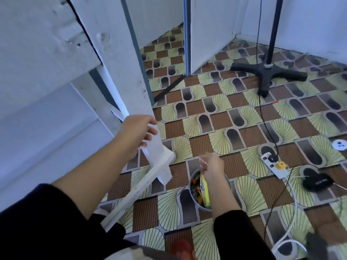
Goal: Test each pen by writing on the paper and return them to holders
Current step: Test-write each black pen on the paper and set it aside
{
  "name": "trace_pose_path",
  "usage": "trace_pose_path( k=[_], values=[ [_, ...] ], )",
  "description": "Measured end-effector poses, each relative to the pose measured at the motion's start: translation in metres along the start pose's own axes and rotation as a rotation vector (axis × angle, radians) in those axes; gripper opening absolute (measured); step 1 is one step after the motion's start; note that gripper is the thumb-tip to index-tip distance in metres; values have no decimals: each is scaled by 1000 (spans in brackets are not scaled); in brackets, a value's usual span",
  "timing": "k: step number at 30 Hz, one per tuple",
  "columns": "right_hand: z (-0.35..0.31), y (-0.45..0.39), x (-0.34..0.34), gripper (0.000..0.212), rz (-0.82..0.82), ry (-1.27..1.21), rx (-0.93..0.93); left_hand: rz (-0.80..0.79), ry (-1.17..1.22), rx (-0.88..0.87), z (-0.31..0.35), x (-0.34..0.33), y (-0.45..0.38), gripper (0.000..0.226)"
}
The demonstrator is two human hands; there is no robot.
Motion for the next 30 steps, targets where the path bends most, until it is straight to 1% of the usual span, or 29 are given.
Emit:
trace_pose_path(
  k=[1,4,7,8,10,12,13,14,16,18,21,24,26,30],
  values=[
    [-11,11,-13,22,-15,-15,49,33,28,-58,12,7,4,18],
    [-59,82,-54,15,-185,-40,234,118,146,-228,47,34,19,19],
    [-92,171,-86,13,-431,-143,462,194,271,-418,85,77,45,24],
    [-102,207,-95,14,-525,-184,547,225,314,-493,100,99,56,25],
    [-118,273,-104,21,-658,-292,699,266,366,-606,123,136,78,26],
    [-124,335,-112,24,-796,-330,813,322,390,-702,140,181,98,25],
    [-122,369,-119,24,-871,-315,859,372,390,-746,146,209,106,25],
    [-120,388,-121,23,-910,-293,896,396,376,-768,148,223,109,25],
    [-104,442,-139,21,-1064,-224,943,516,351,-819,149,277,117,25],
    [-83,480,-154,21,-1176,-113,1027,615,317,-816,143,320,117,24],
    [-44,528,-182,19,-1338,153,1187,771,288,-788,127,385,118,24],
    [-4,563,-212,14,-1508,460,1338,876,238,-730,104,441,115,25],
    [21,581,-235,10,-1613,621,1386,938,200,-659,85,476,112,25],
    [54,602,-287,13,-1646,843,1420,1021,137,-473,53,537,101,25]
  ],
)
Point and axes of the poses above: each hand's wrist, its own y-axis away from the middle knuckle, its own x-axis out of the back of the hand, z = x × y, the point moved 2 cm from there along -y, towards the middle knuckle, and after that the axes turned 13 degrees about z, right-handed, at the moved point
